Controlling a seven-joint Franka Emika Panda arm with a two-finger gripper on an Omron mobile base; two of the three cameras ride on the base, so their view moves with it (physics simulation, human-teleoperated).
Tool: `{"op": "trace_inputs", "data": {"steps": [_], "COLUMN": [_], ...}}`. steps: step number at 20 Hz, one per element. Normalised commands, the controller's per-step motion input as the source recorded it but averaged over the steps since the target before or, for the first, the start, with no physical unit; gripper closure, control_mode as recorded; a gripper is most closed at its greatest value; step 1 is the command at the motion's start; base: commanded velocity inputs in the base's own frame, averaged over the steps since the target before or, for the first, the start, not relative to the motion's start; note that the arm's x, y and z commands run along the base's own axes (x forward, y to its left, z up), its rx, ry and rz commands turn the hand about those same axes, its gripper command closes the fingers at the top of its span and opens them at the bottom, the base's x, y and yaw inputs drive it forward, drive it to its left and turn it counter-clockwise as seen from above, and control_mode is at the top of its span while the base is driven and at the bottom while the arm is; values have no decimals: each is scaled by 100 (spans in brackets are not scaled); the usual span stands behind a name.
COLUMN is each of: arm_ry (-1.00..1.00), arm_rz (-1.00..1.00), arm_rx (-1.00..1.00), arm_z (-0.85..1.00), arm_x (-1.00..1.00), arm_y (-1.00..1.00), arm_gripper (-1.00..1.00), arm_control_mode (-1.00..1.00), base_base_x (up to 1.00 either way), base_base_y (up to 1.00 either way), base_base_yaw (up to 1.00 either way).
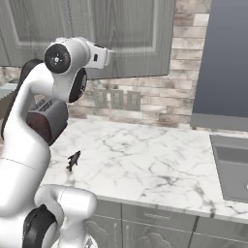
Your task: Retrieve the tupperware from the cabinet, then place the raw meat into the tupperware to avoid contamination.
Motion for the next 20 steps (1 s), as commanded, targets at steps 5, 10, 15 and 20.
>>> {"op": "trace_inputs", "data": {"steps": [5, 10, 15, 20], "arm_ry": [0, 1, 0, 0], "arm_rz": [0, 0, 0, 0], "arm_rx": [7, 7, 6, 6], "arm_z": [4, 8, 7, 0], "arm_x": [-43, -43, -45, -42], "arm_y": [-71, -69, -70, -70], "arm_gripper": [100, 100, 100, 100], "arm_control_mode": [-100, -100, -100, -100], "base_base_x": [0, 0, 0, 0], "base_base_y": [0, 0, 0, 0], "base_base_yaw": [0, 0, 0, 0]}}
